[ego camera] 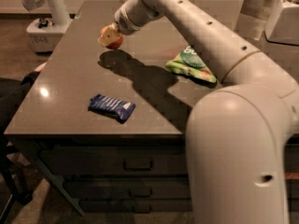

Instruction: Move apple near rxbar blueberry

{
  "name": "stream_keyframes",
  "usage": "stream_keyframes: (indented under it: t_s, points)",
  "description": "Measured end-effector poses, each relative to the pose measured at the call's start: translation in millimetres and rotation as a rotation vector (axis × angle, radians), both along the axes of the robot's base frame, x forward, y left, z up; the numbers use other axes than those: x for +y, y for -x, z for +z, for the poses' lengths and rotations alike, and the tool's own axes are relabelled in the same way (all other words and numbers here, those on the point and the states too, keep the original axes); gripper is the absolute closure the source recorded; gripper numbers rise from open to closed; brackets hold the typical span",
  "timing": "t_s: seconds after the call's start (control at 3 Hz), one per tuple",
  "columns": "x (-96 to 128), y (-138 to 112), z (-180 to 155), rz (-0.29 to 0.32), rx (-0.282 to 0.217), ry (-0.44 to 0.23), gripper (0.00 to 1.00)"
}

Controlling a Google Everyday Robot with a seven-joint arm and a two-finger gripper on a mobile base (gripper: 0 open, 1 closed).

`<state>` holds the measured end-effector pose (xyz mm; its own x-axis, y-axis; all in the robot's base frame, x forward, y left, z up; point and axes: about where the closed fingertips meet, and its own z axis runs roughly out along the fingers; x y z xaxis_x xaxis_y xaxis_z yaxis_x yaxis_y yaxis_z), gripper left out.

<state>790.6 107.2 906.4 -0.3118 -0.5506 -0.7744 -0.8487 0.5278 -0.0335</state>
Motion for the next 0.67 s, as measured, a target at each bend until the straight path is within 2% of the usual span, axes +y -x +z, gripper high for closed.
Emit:
stream_keyframes:
  t_s: [0.33,0.67]
  points:
    - [-15.8,53.3,5.9,0.072,-0.026,-0.014,1.00]
    - [-25.1,85.6,-0.2,0.131,-0.032,-0.003,1.00]
